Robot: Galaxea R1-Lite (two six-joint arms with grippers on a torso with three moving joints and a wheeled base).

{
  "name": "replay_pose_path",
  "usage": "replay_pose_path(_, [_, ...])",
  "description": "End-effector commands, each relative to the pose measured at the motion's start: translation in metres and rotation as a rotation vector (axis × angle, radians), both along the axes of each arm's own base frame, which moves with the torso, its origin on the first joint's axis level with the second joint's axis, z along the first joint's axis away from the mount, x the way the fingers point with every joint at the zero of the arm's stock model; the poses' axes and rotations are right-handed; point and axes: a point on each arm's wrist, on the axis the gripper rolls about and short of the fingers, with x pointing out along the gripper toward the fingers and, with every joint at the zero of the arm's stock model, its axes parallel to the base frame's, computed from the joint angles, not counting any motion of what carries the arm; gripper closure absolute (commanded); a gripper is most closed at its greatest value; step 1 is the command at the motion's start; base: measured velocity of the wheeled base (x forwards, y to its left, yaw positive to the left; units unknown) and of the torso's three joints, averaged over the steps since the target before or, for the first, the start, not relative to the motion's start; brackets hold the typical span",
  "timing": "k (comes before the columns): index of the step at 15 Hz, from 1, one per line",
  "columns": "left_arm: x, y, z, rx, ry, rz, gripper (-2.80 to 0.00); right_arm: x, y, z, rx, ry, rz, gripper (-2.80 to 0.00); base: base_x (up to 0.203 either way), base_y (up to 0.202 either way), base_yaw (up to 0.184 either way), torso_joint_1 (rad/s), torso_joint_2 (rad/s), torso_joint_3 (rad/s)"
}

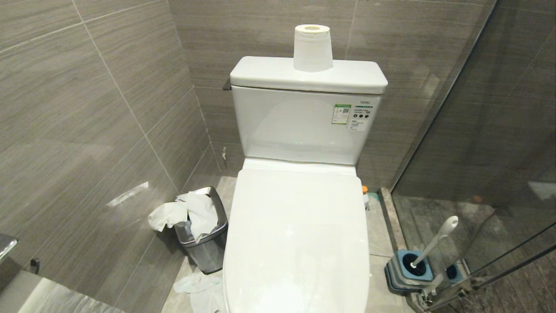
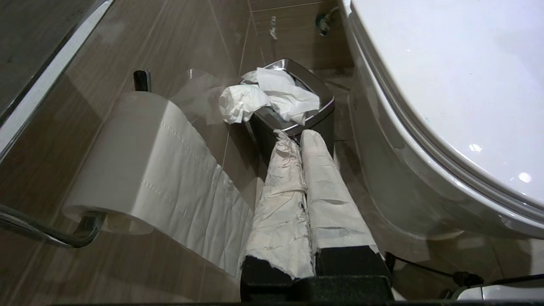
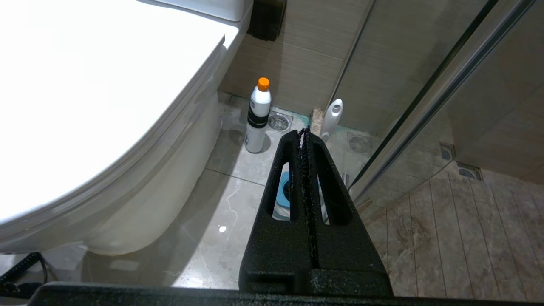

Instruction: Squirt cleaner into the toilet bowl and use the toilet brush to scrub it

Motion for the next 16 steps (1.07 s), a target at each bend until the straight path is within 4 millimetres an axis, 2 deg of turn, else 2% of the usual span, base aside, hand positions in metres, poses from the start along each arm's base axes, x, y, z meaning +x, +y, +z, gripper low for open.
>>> replay_pose_path(1, [0.0002,0.0,-0.001,0.001,0.001,-0.002,0.0,0.0001,0.0,0.0001,-0.002,0.0,0.001,0.0,0.0,0.0,0.0,0.0,0.0,0.0])
replay_pose_path(8, [0.0001,0.0003,-0.0003,-0.089,0.0,0.01,0.0,0.0001,0.0,0.0001,-0.002,0.0,0.001,0.0,0.0,0.0,0.0,0.0,0.0,0.0])
replay_pose_path(16, [0.0001,0.0002,-0.0008,-0.043,0.003,-0.003,0.0,0.0001,0.0,0.0001,-0.002,0.0,0.001,0.0,0.0,0.0,0.0,0.0,0.0,0.0])
